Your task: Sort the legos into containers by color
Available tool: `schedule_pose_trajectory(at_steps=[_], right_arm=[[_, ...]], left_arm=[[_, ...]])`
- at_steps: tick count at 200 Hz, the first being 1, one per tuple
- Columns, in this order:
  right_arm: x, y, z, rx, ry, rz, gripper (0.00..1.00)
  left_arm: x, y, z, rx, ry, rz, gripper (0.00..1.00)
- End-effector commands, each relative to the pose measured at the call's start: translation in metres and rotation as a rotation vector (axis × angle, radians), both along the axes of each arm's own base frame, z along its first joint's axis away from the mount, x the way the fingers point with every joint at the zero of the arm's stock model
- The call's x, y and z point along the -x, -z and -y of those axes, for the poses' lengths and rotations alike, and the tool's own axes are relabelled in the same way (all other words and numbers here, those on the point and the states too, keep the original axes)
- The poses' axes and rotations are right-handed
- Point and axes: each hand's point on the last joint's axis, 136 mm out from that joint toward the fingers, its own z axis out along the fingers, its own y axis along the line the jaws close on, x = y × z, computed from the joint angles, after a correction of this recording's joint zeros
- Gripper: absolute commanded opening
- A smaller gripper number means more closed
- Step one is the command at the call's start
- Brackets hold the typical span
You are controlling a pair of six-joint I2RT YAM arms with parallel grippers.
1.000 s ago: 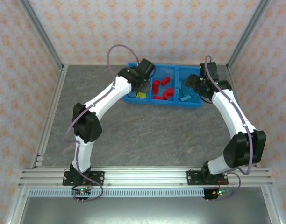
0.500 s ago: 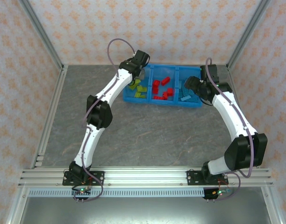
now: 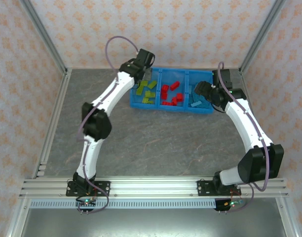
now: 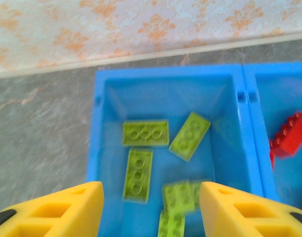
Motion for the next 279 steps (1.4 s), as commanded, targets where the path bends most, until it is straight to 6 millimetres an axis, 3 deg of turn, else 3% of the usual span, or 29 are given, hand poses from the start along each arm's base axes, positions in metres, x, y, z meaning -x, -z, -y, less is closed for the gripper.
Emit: schedule_pose_trajectory(at_steps=[1,19,31,59,77,89,104,119,144,175,193,201,231,260,279], right_arm=[[0.016,-0.005,0.026,0.154,0.037,0.038,0.80],[0.021,-0.007,0.040,0.234,0.066,0.120,0.82],[0.024,-0.002,0.048,0.271,0.089,0.178,0.83],[0.028,0.006,0.070,0.377,0.168,0.322,0.85],[0.027,0.028,0.091,0.480,0.253,0.321,0.89],[0.026,0.045,0.102,0.538,0.293,0.291,0.92],[0.022,0.069,0.110,0.603,0.316,0.241,0.97],[0.021,0.087,0.116,0.645,0.330,0.231,0.99],[0.010,0.111,0.107,0.623,0.245,0.307,0.99],[-0.011,0.131,0.082,0.496,0.083,0.368,1.00],[-0.004,0.144,0.081,0.391,0.026,0.398,0.99],[-0.004,0.136,0.083,0.381,0.047,0.468,0.99],[-0.005,0.141,0.083,0.383,0.029,0.394,0.99],[-0.006,0.141,0.082,0.393,0.027,0.404,0.99],[-0.006,0.141,0.081,0.395,0.023,0.401,0.99]], left_arm=[[0.049,-0.100,-0.020,0.168,-0.037,0.228,0.55],[0.091,-0.108,-0.046,0.180,-0.063,0.307,0.55],[0.118,-0.103,-0.067,0.136,-0.079,0.341,0.55],[0.169,-0.072,-0.106,-0.021,-0.066,0.390,0.63],[0.190,-0.052,-0.127,-0.093,-0.097,0.400,0.66],[0.198,-0.037,-0.137,-0.142,-0.117,0.393,0.74],[0.202,-0.018,-0.151,-0.221,-0.154,0.383,0.91],[0.208,-0.001,-0.172,-0.296,-0.256,0.385,1.00],[0.214,0.032,-0.194,-0.317,-0.302,0.331,1.00],[0.219,0.056,-0.208,-0.305,-0.311,0.333,1.00],[0.218,0.068,-0.209,-0.231,-0.287,0.385,1.00],[0.217,0.073,-0.209,-0.194,-0.274,0.411,1.00],[0.208,0.090,-0.216,-0.119,-0.258,0.462,1.00],[0.186,0.095,-0.226,-0.061,-0.245,0.500,1.00],[0.171,0.121,-0.223,-0.021,-0.218,0.469,1.00]])
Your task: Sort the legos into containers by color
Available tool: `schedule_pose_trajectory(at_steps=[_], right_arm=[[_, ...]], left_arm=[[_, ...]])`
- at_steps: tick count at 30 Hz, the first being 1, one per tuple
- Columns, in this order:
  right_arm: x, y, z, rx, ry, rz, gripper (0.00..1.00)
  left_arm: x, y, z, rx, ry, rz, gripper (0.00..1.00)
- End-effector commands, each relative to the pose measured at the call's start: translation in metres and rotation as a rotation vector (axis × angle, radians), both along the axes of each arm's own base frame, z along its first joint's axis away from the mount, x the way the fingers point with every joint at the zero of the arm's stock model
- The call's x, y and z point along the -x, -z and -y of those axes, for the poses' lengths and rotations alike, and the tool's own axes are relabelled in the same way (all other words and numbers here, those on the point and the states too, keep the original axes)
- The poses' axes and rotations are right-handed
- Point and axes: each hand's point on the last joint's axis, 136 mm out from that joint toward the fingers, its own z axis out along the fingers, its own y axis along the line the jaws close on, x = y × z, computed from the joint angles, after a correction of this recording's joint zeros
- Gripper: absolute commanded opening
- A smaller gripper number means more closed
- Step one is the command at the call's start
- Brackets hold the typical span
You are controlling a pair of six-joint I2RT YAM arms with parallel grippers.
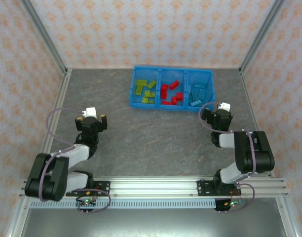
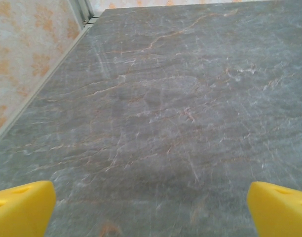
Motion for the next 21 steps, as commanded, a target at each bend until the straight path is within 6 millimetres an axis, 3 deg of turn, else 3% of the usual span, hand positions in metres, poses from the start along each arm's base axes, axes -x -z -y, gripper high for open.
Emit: schedule_pose_trajectory(at_steps=[1,2,4,6,21], right_arm=[[-0.010,-0.014,-0.005,0.005,-0.028,0.051,0.99],[-0.010,-0.014,-0.005,0.007,-0.027,0.045,0.99],[-0.010,-0.015,-0.006,0.009,-0.028,0.049,0.99],[-0.010,-0.015,-0.006,0.010,-0.027,0.048,0.99],[-0.010,-0.015,-0.007,0.027,-0.025,0.045,0.99]], left_arm=[[-0.033,-0.014,0.012,0.070,0.084,0.152,1.00],[-0.044,-0.014,0.017,0.066,0.119,0.168,1.00],[-0.052,-0.004,0.026,0.071,0.158,0.014,1.00],[-0.049,-0.004,0.015,0.080,0.103,0.043,1.00],[-0.051,-0.003,0.017,0.074,0.113,0.035,1.00]])
